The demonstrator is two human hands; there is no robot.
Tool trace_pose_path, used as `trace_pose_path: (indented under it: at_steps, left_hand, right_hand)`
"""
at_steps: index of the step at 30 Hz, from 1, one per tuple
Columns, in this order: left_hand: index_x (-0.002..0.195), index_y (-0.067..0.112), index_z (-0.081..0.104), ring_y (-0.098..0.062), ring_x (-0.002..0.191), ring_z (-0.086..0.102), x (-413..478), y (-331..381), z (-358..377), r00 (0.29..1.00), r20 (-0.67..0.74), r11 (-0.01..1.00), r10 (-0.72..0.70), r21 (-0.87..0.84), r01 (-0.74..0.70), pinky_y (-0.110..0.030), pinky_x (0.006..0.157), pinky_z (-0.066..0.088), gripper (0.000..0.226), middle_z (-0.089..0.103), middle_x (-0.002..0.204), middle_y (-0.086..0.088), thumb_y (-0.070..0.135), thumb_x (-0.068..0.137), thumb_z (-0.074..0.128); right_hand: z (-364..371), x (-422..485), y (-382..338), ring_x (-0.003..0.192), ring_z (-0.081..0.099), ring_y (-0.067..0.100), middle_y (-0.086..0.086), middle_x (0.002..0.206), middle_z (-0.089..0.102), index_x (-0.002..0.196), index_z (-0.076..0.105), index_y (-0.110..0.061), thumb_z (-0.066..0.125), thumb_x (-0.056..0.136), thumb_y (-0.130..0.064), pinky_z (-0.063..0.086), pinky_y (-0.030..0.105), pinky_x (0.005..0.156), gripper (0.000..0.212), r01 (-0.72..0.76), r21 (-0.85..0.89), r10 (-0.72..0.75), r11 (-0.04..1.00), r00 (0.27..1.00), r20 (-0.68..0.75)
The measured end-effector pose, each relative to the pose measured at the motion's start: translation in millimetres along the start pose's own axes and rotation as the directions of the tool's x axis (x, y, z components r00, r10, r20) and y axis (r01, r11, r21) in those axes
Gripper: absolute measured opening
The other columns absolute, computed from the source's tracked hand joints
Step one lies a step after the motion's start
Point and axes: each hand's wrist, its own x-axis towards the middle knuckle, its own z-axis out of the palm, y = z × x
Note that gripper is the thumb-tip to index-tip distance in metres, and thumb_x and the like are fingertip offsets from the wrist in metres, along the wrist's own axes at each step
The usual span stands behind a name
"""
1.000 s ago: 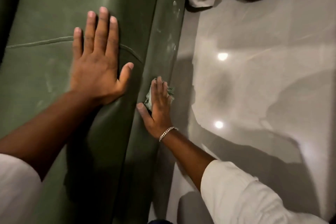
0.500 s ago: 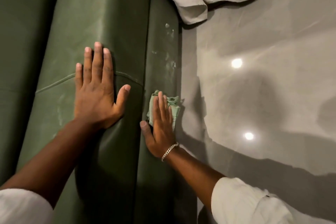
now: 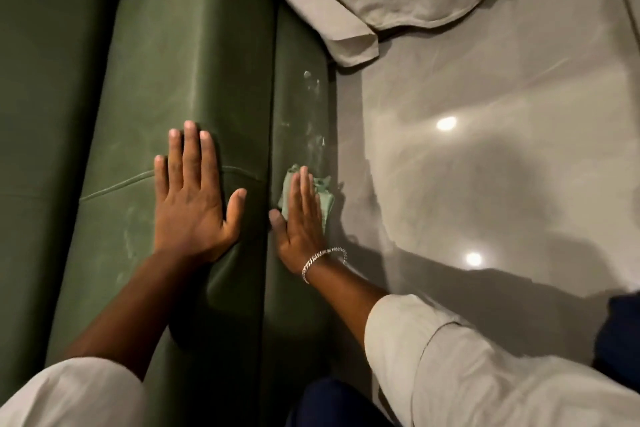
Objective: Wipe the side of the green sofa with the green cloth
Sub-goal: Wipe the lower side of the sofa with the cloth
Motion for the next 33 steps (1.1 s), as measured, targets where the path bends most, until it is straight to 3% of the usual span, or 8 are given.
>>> trace_pose_path:
  at_steps: [3, 6, 10, 13, 17, 23, 27, 33]
  left_hand:
    - [0.157, 0.006, 0.002, -0.029, 0.155, -0.009, -2, 0, -2, 1.000, 0.009, 1.000, -0.012, 0.013, 0.012, -0.053, 0.125, 0.005, 0.085, -0.006, 0.167, -0.015, 0.053, 0.091, 0.028]
    - [0.157, 0.006, 0.001, -0.027, 0.155, -0.010, -3, -1, 1, 1.000, 0.019, 1.000, -0.005, 0.012, 0.005, -0.050, 0.125, 0.002, 0.085, -0.007, 0.167, -0.014, 0.053, 0.091, 0.027]
    - [0.157, 0.005, 0.001, -0.029, 0.155, -0.007, -1, 1, -4, 0.999, 0.054, 1.000, 0.000, 0.023, -0.002, -0.049, 0.125, 0.002, 0.085, -0.004, 0.167, -0.015, 0.053, 0.091, 0.027]
    - [0.157, 0.006, -0.003, -0.028, 0.154, -0.011, 4, -5, -11, 0.995, 0.102, 0.998, 0.023, 0.048, -0.028, -0.048, 0.125, 0.001, 0.086, -0.008, 0.167, -0.015, 0.055, 0.091, 0.024]
    - [0.157, 0.008, -0.002, -0.028, 0.154, -0.011, 31, -7, -14, 0.991, 0.115, 0.997, 0.064, 0.043, -0.069, -0.048, 0.125, 0.002, 0.084, -0.008, 0.167, -0.014, 0.055, 0.092, 0.024]
    - [0.157, 0.010, -0.001, -0.030, 0.154, -0.013, 75, -5, -10, 0.990, 0.121, 0.992, 0.068, 0.098, -0.080, -0.052, 0.124, 0.000, 0.086, -0.011, 0.167, -0.012, 0.060, 0.091, 0.023]
    - [0.157, 0.010, 0.000, -0.030, 0.154, -0.012, 89, -6, -12, 0.990, 0.113, 0.990, 0.089, 0.097, -0.100, -0.053, 0.124, 0.001, 0.087, -0.009, 0.167, -0.012, 0.060, 0.091, 0.025]
    - [0.157, 0.009, -0.001, -0.030, 0.154, -0.012, 93, -3, -15, 0.986, 0.151, 0.984, 0.075, 0.147, -0.098, -0.054, 0.124, 0.001, 0.090, -0.009, 0.167, -0.013, 0.063, 0.090, 0.024]
  right_hand:
    - [5, -16, -17, 0.150, -0.014, 0.018, 0.006, 0.163, -0.012, 0.153, 0.000, -0.012, 0.017, 0.095, -0.050, 0.001, 0.046, 0.122, 0.072, -0.056, 0.020, 0.055, 0.998, 0.997, 0.050]
    - [6, 14, -23, 0.150, -0.008, 0.022, 0.010, 0.163, -0.005, 0.152, 0.002, -0.010, 0.009, 0.093, -0.057, 0.000, 0.042, 0.122, 0.075, -0.074, 0.028, 0.074, 0.997, 0.997, 0.018]
    - [-7, 9, -16, 0.150, -0.010, 0.024, 0.011, 0.162, -0.013, 0.151, -0.007, -0.008, 0.019, 0.093, -0.047, -0.002, 0.045, 0.122, 0.074, -0.234, 0.059, 0.225, 0.970, 0.967, 0.122]
    - [-10, 7, -26, 0.149, -0.015, 0.022, 0.010, 0.162, -0.015, 0.150, -0.008, -0.010, 0.018, 0.092, -0.045, -0.011, 0.040, 0.120, 0.074, -0.197, 0.117, 0.174, 0.973, 0.968, 0.182]
    - [-15, 40, -2, 0.150, -0.013, 0.023, 0.010, 0.162, -0.014, 0.152, -0.004, -0.009, 0.019, 0.094, -0.044, -0.003, 0.046, 0.122, 0.072, -0.215, 0.085, 0.202, 0.973, 0.969, 0.139]
    - [-2, 42, -3, 0.150, -0.011, 0.027, 0.014, 0.163, -0.008, 0.152, 0.000, -0.010, 0.017, 0.091, -0.046, -0.005, 0.044, 0.119, 0.073, -0.024, 0.011, 0.023, 1.000, 0.997, 0.075]
    - [-9, 65, 19, 0.150, -0.009, 0.029, 0.015, 0.163, -0.005, 0.152, 0.001, -0.009, 0.025, 0.093, -0.043, 0.002, 0.048, 0.121, 0.072, -0.057, -0.031, 0.059, 0.998, 0.997, 0.044]
    - [-15, 80, 4, 0.149, -0.012, 0.029, 0.015, 0.163, -0.009, 0.152, -0.001, -0.008, 0.021, 0.092, -0.050, -0.005, 0.046, 0.120, 0.077, 0.135, -0.102, -0.120, 0.986, 0.983, 0.141]
